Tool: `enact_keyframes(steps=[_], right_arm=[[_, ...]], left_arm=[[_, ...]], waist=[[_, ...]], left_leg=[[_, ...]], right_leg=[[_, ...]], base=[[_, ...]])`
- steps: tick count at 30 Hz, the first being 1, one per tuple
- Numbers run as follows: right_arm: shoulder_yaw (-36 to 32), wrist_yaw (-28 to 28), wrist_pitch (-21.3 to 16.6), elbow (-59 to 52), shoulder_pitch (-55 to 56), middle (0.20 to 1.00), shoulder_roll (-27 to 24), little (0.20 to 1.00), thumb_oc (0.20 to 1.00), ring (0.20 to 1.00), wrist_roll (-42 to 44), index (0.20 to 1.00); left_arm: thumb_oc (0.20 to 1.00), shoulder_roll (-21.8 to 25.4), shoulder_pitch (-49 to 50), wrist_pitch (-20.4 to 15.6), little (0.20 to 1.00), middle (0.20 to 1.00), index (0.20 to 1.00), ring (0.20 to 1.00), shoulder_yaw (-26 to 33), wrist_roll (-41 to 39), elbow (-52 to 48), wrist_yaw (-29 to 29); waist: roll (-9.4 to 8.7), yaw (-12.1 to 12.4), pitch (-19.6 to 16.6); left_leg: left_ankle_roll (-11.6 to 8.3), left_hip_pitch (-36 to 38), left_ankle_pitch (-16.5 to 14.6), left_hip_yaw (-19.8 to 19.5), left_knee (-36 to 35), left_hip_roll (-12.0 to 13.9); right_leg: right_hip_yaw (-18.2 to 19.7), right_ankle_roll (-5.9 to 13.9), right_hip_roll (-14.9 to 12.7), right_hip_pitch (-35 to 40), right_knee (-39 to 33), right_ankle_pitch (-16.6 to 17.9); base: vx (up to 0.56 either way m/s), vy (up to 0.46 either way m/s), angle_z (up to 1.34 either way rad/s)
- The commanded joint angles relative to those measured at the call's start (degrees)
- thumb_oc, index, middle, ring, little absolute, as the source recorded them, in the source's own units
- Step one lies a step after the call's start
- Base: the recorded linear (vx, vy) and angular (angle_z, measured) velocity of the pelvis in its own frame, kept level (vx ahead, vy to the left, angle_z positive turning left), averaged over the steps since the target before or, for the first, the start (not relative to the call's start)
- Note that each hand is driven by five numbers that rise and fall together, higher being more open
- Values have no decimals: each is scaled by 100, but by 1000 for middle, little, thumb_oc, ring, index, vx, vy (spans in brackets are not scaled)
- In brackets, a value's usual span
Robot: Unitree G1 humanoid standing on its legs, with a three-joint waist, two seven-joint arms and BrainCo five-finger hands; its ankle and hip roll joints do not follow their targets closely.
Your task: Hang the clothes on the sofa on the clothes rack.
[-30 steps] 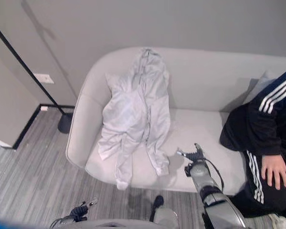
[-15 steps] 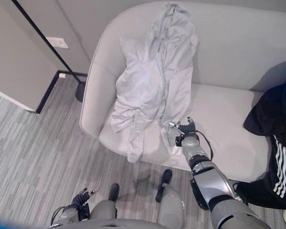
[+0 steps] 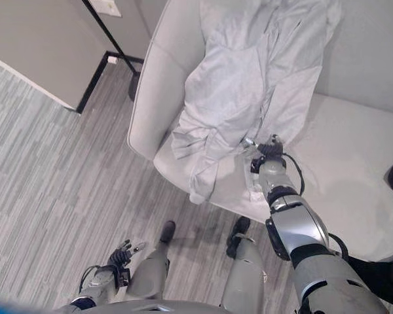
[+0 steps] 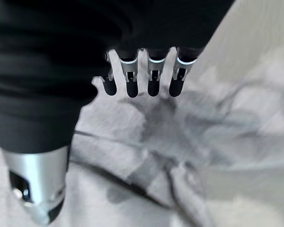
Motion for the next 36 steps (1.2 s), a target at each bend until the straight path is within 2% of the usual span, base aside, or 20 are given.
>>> enact_keyframes(steps=[1, 2, 5, 10, 11, 12, 20, 27, 28, 29, 31, 32, 33, 36], right_arm=[[53, 38, -321, 213, -357, 1000, -99, 1000, 1000, 1000, 461, 1000], [98, 41, -273, 376, -665, 1000, -207, 1000, 1000, 1000, 561, 1000], [112, 125, -142, 620, -922, 1000, -323, 1000, 1000, 1000, 737, 1000], [191, 404, 44, 814, -1127, 1000, -248, 1000, 1000, 1000, 977, 1000], [290, 528, 109, 842, -1130, 555, -153, 555, 555, 555, 952, 555], [325, 566, 101, 837, -1111, 200, -128, 200, 200, 200, 938, 200], [112, 598, 16, 502, -429, 200, 45, 200, 200, 200, 1116, 200], [-23, 743, -96, 7, 335, 200, 208, 200, 200, 200, 1170, 200], [12, 762, -114, -151, 452, 445, 250, 445, 445, 445, 1142, 445], [41, 771, -127, -282, 540, 1000, 316, 1000, 1000, 1000, 1127, 1000], [205, 810, -159, -672, 721, 1000, 442, 1000, 1000, 1000, 1058, 1000], [300, 823, -167, -898, 836, 1000, 517, 1000, 1000, 1000, 1014, 1000], [413, 895, -178, -1345, 1140, 1000, 650, 1000, 1000, 1000, 952, 1000], [626, 1081, -208, -2268, 1762, 1000, 730, 1000, 1000, 1000, 783, 1000]], left_arm=[[1000, 166, 7, -79, 1000, 1000, 1000, 1000, -612, -46, -113, 38], [1000, 273, -51, -115, 1000, 1000, 1000, 1000, -807, -26, -418, 23], [1000, 460, -88, -143, 1000, 1000, 1000, 1000, -951, -34, -859, -8], [1000, 620, 15, -85, 1000, 1000, 1000, 1000, -1052, 24, -1186, -125], [1000, 632, 36, -62, 1000, 1000, 1000, 1000, -1115, 125, -1167, -173], [1000, 634, 42, -53, 1000, 1000, 1000, 1000, -1142, 186, -1158, -179], [1000, 597, -52, -12, 1000, 1000, 1000, 1000, -938, 359, -903, -37], [1000, 497, -21, 42, 1000, 1000, 1000, 1000, -674, 376, -565, -8], [1000, 478, -7, 49, 1000, 1000, 1000, 1000, -632, 403, -504, -3], [1000, 460, 8, 57, 1000, 1000, 1000, 1000, -587, 403, -462, 3], [1000, 419, 29, 88, 1000, 1000, 1000, 1000, -466, 426, -317, 24], [1000, 395, 45, 98, 1000, 1000, 1000, 1000, -419, 420, -261, 18], [1000, 318, 90, 133, 1000, 1000, 1000, 1000, -297, 426, -147, 30], [1000, 231, 244, 205, 1000, 1000, 1000, 1000, -33, 495, 36, 0]], waist=[[14, 265, -139], [116, 389, -71], [255, 556, -63], [323, 774, -185], [321, 807, -223], [312, 821, -248], [135, 704, -259], [-134, 436, -276], [-188, 381, -276], [-231, 335, -275], [-360, 190, -279], [-440, 120, -272], [-571, -28, -308], [-752, -265, -450]], left_leg=[[287, 633, -97, 207, -526, 263], [212, 299, 72, 151, -526, 261], [118, -194, 257, 62, -526, 144], [71, -427, 247, -252, -526, 55], [56, -462, 256, -332, -526, 61], [53, -471, 262, -371, -526, 59], [79, -336, 188, -340, -526, 16], [160, 50, -8, -114, -526, 38], [179, 119, -42, -57, -526, 36], [193, 185, -73, -6, -526, 38], [234, 361, -145, 143, -526, 44], [252, 371, -69, 175, -526, -14], [301, 577, -158, 306, -526, -35], [385, 1035, -347, 515, -526, -68]], right_leg=[[628, 945, -489, -433, 328, -98], [492, 948, -627, -614, 470, -173], [371, 945, -831, -978, 782, -301], [188, 949, -1010, -1293, 1143, -456], [132, 965, -1061, -1328, 1218, -489], [107, 985, -1103, -1326, 1264, -501], [187, 1067, -1101, -1088, 1087, -343], [449, 1159, -999, -742, 619, 16], [488, 1168, -981, -688, 537, 69], [526, 1169, -960, -638, 456, 113], [628, 1173, -901, -467, 210, 243], [644, 1098, -893, -440, 1, 481], [715, 1110, -855, -273, -241, 602], [832, 1154, -795, 56, -601, 789]], base=[[16, -82, 26], [14, -94, 47], [-60, -76, 97], [-18, -77, 24], [4, -69, 23], [8, -40, 53], [9, 11, 16], [8, 51, -13], [-4, 91, -31], [-1, 71, -33], [-43, 90, -41], [-78, 132, -58], [-63, 131, -61], [31, 110, -52]])
